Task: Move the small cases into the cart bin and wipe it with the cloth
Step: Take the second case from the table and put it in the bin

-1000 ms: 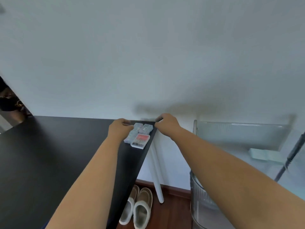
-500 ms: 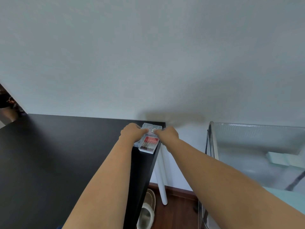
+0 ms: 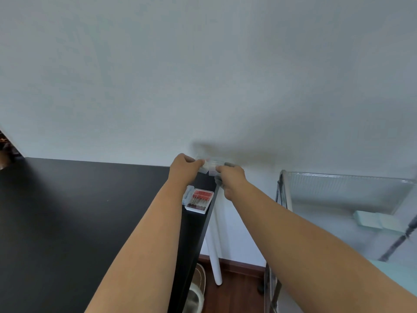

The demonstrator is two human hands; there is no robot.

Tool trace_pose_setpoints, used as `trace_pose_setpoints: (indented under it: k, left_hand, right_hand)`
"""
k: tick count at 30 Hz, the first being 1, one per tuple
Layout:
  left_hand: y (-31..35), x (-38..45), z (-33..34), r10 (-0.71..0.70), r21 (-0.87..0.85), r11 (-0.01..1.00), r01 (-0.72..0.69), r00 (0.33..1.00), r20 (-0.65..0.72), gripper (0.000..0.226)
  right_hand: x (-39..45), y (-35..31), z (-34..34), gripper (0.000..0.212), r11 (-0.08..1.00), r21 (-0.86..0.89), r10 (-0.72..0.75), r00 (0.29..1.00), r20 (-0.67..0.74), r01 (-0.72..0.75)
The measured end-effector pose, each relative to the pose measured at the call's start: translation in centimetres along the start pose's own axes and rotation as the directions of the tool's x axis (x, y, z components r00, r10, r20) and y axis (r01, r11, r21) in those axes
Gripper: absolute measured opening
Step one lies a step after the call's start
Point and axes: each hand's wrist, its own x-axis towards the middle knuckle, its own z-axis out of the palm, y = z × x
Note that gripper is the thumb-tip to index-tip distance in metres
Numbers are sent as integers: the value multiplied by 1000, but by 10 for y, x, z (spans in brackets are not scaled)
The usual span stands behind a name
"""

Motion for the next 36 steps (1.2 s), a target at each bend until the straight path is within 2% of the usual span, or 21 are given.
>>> trace_pose_setpoints:
  k: [3, 7, 11, 13, 16, 20, 24, 29, 31, 34, 36]
  left_hand:
    - [23, -6, 0, 12, -163, 986, -14, 1000, -14, 22]
    - [55, -19, 10, 50, -322, 946, -35, 998, 38, 29]
    - [88, -36, 33, 114, -418, 906, -65, 989, 93, 34]
    - [103, -47, 50, 143, -463, 884, -67, 981, 132, 33]
    - [123, -64, 81, 174, -515, 856, -50, 965, 194, 31]
    - [140, -90, 125, 177, -534, 846, -1, 944, 278, 29]
    - [145, -115, 169, 139, -485, 873, 55, 925, 355, 26]
    - [134, -137, 215, 6, -280, 947, 159, 861, 509, 21]
    - [124, -140, 232, -60, -199, 961, 191, 850, 524, 21]
    - [105, -148, 252, -168, -71, 970, 232, 852, 495, 20]
    - [91, -153, 261, -225, 40, 971, 234, 854, 470, 29]
  right_hand:
    - [-13, -23, -5, 35, 995, 83, -50, 999, 11, 49]
    - [-33, -55, -25, 15, 980, 154, -131, 991, 33, 124]
    - [-50, -84, -63, 20, 957, 180, -234, 972, 14, 228]
    - [-56, -96, -87, 15, 947, 184, -266, 964, -18, 265]
    - [-65, -112, -129, 31, 939, 139, -310, 949, -53, 315]
    - [-75, -122, -188, 34, 942, 101, -316, 946, -65, 321]
    - [-78, -118, -246, 31, 957, 32, -285, 954, -90, 288]
    - [-67, -93, -312, 40, 960, -237, -198, 961, -190, 151]
    - [-60, -81, -333, 37, 947, -313, -153, 960, -234, 74]
    - [-54, -64, -353, 31, 870, -489, -75, 962, -262, -65]
    - [-54, -54, -359, 30, 803, -583, -36, 968, -250, -120]
